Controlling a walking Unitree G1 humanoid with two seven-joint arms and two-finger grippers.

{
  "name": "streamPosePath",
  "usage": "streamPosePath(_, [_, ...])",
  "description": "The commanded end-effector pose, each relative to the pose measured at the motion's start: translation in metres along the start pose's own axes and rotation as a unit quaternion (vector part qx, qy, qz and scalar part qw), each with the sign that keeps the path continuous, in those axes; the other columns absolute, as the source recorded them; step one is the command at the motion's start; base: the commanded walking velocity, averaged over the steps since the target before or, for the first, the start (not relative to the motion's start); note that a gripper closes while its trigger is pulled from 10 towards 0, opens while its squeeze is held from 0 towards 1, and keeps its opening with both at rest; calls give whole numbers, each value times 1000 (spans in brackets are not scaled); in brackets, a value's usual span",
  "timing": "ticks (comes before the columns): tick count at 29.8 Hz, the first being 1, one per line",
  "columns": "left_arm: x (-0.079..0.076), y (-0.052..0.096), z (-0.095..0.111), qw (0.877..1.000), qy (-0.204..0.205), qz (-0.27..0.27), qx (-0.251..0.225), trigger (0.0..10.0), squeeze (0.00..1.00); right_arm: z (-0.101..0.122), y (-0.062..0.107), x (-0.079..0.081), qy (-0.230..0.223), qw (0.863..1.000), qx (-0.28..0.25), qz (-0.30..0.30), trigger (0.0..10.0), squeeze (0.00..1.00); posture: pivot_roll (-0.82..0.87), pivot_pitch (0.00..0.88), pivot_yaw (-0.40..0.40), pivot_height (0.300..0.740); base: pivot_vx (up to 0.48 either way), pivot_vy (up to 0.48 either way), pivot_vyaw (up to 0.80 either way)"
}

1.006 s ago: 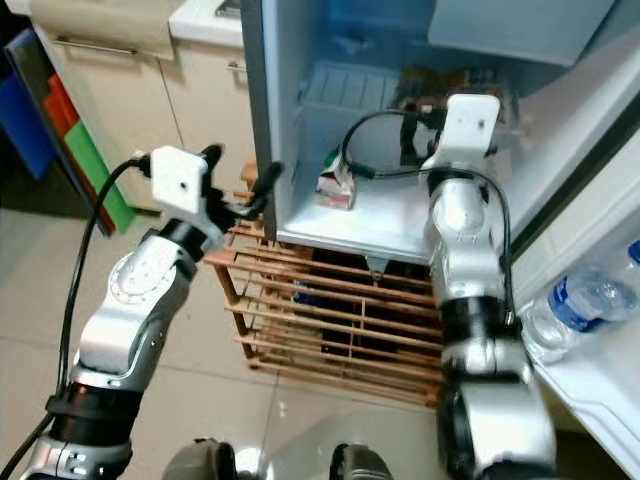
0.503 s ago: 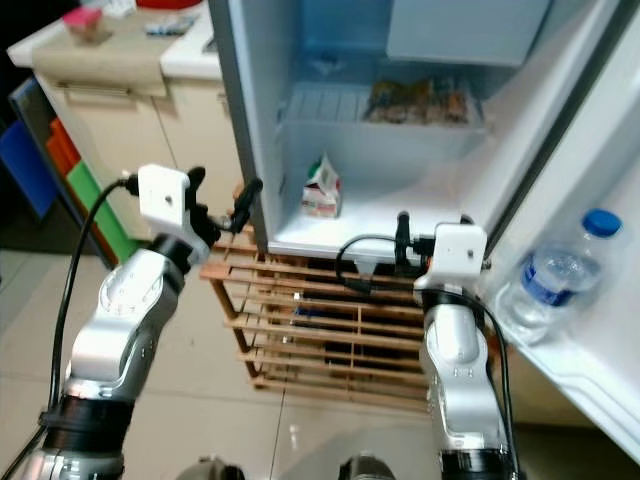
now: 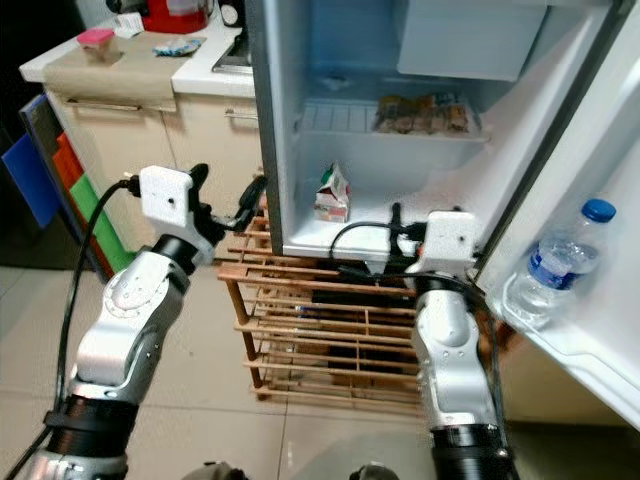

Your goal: Restocking fridge

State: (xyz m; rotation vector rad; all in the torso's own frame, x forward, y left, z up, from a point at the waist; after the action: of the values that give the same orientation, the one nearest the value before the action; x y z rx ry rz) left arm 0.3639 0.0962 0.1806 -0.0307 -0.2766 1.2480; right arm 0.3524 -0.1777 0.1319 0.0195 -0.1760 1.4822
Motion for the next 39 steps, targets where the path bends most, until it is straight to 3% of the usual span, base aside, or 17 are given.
streamPosePath(1, [-6, -1, 3, 1000, -2, -14, -7, 10000, 0, -3, 4, -8, 0, 1000, 7, -10, 10000, 0, -125, 0, 33, 740, 0, 0, -688])
streamPosePath(5, [-9, -3, 5, 1000, 7, -20, -14, 10000, 0, -3, 2, -10, 3, 1000, 4, -13, 10000, 0, -129, 0, 37, 740, 0, -480, -652])
streamPosePath(22, [-17, -2, 10, 999, 20, -40, -31, 10000, 0, -5, 6, -2, 13, 1000, 12, 26, 10000, 0, -147, 0, 41, 740, 0, -480, 0])
streamPosePath(31, [-21, -6, 12, 998, 32, -41, -39, 10000, 0, -7, 10, -10, 22, 999, 20, 25, 10000, 0, -171, 0, 37, 740, 0, -480, 0])
streamPosePath(35, [-15, -4, 9, 999, 27, -26, -36, 10000, 0, -24, 28, -7, 2, 995, 62, 83, 10000, 0, -168, 0, 30, 740, 0, -321, 0])
streamPosePath(39, [-8, -3, 1, 999, 33, -15, -23, 10000, 0, -56, 72, -2, -2, 964, 179, 197, 10000, 0, -191, 0, 22, 740, 0, 0, 0])
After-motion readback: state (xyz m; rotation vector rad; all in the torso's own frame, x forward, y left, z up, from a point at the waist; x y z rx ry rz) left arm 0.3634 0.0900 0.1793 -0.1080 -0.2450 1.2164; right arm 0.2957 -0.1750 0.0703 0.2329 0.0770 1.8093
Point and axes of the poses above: a point about 5 cm out from each wrist's last joint towards the gripper, its own y axis pointing back from the gripper into the wrist, its own z axis along the axis of the wrist's last joint, x = y × z, the point moved 6 cm from there along -y, pointing out of the wrist towards the gripper, and after that the axes turned 10 degrees about -y, right-handed, at the moved point
